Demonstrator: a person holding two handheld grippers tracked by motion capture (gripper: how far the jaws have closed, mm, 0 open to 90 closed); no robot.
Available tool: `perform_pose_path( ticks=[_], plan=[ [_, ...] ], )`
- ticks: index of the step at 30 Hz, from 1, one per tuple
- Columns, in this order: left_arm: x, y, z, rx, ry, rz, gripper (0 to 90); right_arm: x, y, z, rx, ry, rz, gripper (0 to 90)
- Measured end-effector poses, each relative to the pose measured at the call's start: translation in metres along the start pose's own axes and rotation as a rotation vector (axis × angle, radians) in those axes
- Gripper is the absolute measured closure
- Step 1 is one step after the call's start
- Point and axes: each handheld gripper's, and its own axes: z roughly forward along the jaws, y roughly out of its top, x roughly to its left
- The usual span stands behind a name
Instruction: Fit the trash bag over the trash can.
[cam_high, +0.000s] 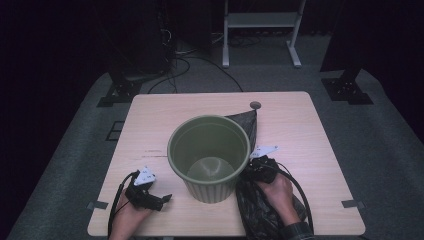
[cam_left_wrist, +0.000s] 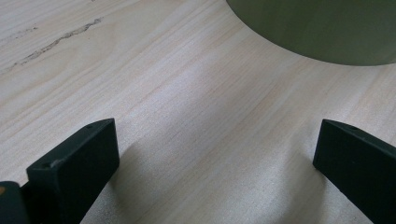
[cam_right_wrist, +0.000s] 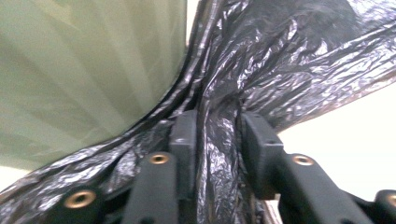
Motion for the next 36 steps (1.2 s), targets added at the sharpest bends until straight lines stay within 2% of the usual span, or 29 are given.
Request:
perform_pose_path(
  ticks=[1,4,6,8,10,11,12,13,14,18,20,28,31,34,35,36],
  plan=[
    [0.0,0.0,0.0,0.0,0.0,0.0,0.0,0.0,0.0,0.0,0.001,0.008,-0.001,76.5],
    [0.0,0.0,0.0,0.0,0.0,0.0,0.0,0.0,0.0,-0.001,0.005,0.047,0.001,85.7],
    [0.0,0.0,0.0,0.0,0.0,0.0,0.0,-0.002,-0.001,-0.001,0.005,0.086,0.02,87.5],
    [0.0,0.0,0.0,0.0,0.0,0.0,0.0,-0.004,-0.002,-0.001,0.006,0.103,0.023,87.9],
    [0.0,0.0,0.0,0.0,0.0,0.0,0.0,-0.006,-0.003,-0.002,0.007,0.149,0.038,88.4],
    [0.0,0.0,0.0,0.0,0.0,0.0,0.0,-0.006,-0.003,-0.002,0.007,0.149,0.038,88.4],
    [0.0,0.0,0.0,0.0,0.0,0.0,0.0,-0.008,-0.004,-0.003,0.01,0.181,0.057,88.4],
    [0.0,0.0,0.0,0.0,0.0,0.0,0.0,-0.008,-0.004,-0.003,0.01,0.181,0.057,88.4],
    [0.0,0.0,0.0,0.0,0.0,0.0,0.0,-0.009,-0.005,-0.007,-0.003,0.212,0.068,88.4],
    [0.0,0.0,0.0,0.0,0.0,0.0,0.0,-0.011,-0.004,-0.017,-0.028,0.247,0.072,88.4],
    [0.0,0.0,0.0,0.0,0.0,0.0,0.0,-0.011,-0.003,-0.021,-0.036,0.253,0.07,88.4],
    [0.0,0.0,0.0,0.0,0.002,-0.002,0.0,-0.014,0.002,-0.053,-0.12,0.316,0.06,88.5],
    [0.0,0.0,0.0,0.001,0.002,-0.002,0.0,-0.015,0.004,-0.059,-0.126,0.331,0.058,88.5],
    [0.0,0.0,0.0,0.0,0.003,-0.003,0.0,-0.015,0.011,-0.075,-0.16,0.343,0.04,88.6],
    [0.0,0.0,0.0,0.0,0.003,-0.003,0.0,-0.015,0.011,-0.075,-0.16,0.343,0.04,88.6],
    [0.0,0.0,0.0,0.0,0.003,-0.004,0.0,-0.015,0.015,-0.083,-0.168,0.358,0.036,88.6]
  ],
)
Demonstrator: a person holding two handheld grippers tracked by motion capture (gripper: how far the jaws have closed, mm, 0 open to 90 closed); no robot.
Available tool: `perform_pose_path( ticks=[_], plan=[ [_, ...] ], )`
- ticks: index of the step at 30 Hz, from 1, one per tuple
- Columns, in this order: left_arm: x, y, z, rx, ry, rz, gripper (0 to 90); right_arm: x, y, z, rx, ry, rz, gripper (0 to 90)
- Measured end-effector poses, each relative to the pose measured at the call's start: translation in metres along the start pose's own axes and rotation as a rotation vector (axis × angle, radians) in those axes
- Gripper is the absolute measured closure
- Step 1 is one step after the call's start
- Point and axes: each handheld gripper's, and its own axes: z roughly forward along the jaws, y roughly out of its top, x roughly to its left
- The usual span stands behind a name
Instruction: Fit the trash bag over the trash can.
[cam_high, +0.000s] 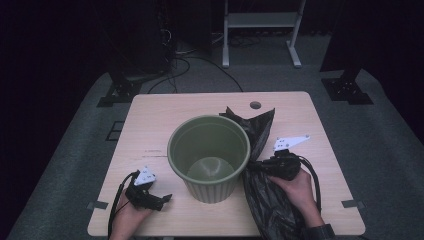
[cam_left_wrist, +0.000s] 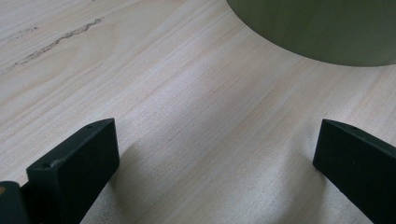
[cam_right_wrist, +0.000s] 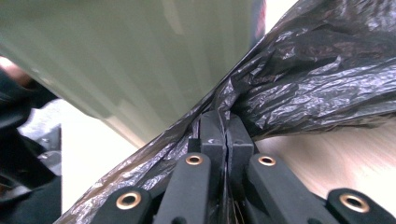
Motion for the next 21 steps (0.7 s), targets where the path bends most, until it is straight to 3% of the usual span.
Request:
perform_pose_path(
  ticks=[11,21],
  plan=[
    [0.0,0.0,0.0,-0.001,0.0,0.0,0.0,0.021,0.024,-0.022,-0.013,0.065,-0.078,88.5],
    [0.0,0.0,0.0,0.001,0.001,-0.001,0.0,0.028,0.034,-0.044,-0.058,0.148,-0.107,88.4]
  ],
)
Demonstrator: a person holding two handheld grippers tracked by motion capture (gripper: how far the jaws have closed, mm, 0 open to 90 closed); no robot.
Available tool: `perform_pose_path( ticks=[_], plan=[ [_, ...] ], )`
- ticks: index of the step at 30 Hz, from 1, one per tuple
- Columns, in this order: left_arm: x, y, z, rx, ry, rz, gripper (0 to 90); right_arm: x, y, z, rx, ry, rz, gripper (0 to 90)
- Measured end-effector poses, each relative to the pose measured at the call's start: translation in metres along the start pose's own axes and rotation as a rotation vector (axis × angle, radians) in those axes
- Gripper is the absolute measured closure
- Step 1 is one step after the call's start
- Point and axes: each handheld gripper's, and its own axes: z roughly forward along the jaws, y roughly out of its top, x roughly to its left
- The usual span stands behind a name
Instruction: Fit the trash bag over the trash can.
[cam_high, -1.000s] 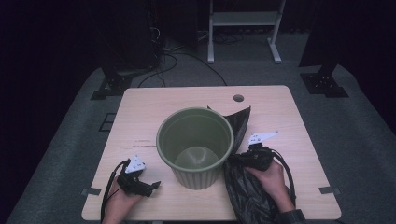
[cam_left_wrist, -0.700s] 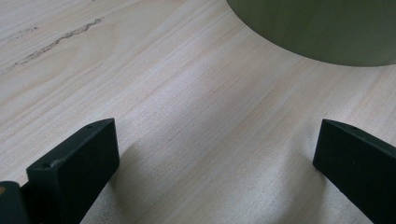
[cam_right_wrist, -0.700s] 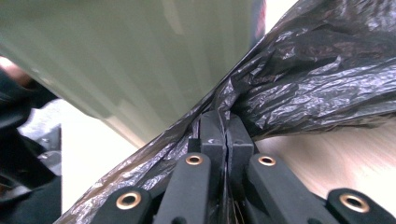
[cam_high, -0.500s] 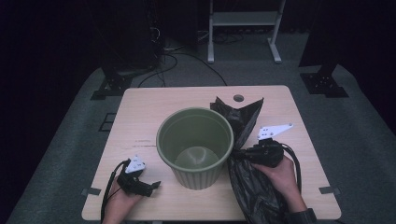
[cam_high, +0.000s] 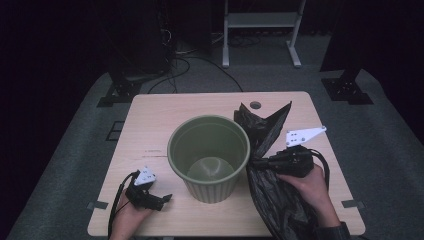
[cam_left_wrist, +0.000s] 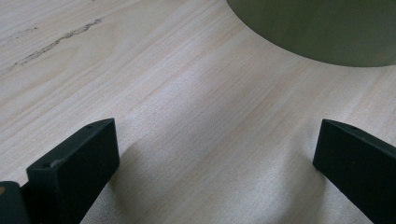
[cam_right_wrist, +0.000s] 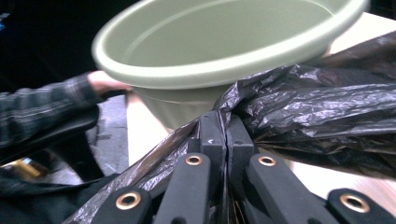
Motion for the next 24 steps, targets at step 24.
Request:
perform_pose_path(
  ticks=[24],
  plan=[
    [-0.001,0.0,0.001,-0.002,0.001,-0.001,0.0,0.035,0.073,-0.003,0.021,0.23,-0.148,88.0]
  ],
)
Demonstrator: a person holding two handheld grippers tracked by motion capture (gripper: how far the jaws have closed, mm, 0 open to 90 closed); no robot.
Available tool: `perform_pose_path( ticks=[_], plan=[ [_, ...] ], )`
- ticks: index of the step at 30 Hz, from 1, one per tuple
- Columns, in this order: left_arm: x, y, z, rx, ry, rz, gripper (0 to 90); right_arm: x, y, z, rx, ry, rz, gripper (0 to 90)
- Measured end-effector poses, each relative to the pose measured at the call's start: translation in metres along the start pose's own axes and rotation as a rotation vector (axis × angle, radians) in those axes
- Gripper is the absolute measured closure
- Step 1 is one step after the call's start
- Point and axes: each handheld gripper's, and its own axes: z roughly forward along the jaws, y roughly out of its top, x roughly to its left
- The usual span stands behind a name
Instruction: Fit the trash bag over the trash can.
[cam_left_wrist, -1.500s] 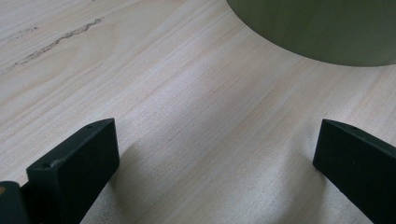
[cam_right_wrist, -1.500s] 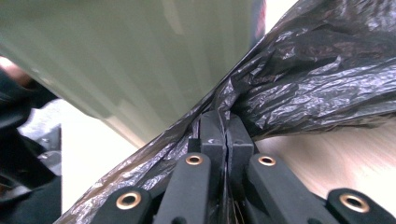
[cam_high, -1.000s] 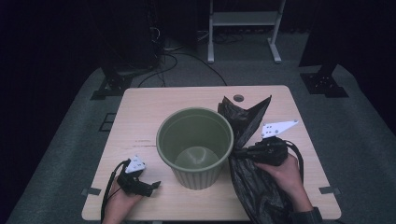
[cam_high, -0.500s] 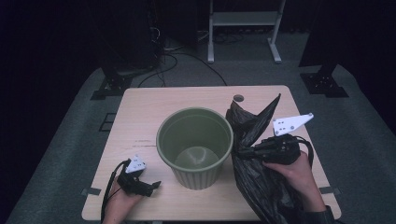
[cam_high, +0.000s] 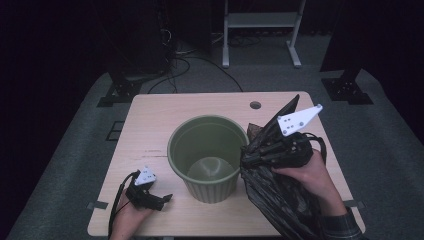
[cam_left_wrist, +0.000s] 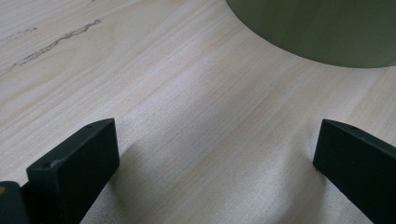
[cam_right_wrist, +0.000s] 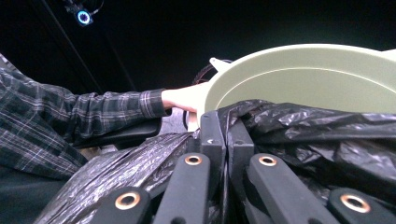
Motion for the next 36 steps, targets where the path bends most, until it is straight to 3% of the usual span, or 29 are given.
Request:
perform_pose_path(
  ticks=[11,21,36],
  plan=[
    [0.0,0.0,0.0,0.0,-0.001,0.001,0.0,-0.017,0.023,0.039,0.06,0.017,0.012,87.6],
    [0.0,0.0,0.0,0.0,-0.001,0.001,0.0,-0.021,0.047,0.084,0.122,0.031,0.009,87.6],
    [0.0,0.0,0.0,0.001,-0.004,0.004,0.0,-0.024,0.07,0.14,0.17,0.067,0.017,86.4]
  ],
)
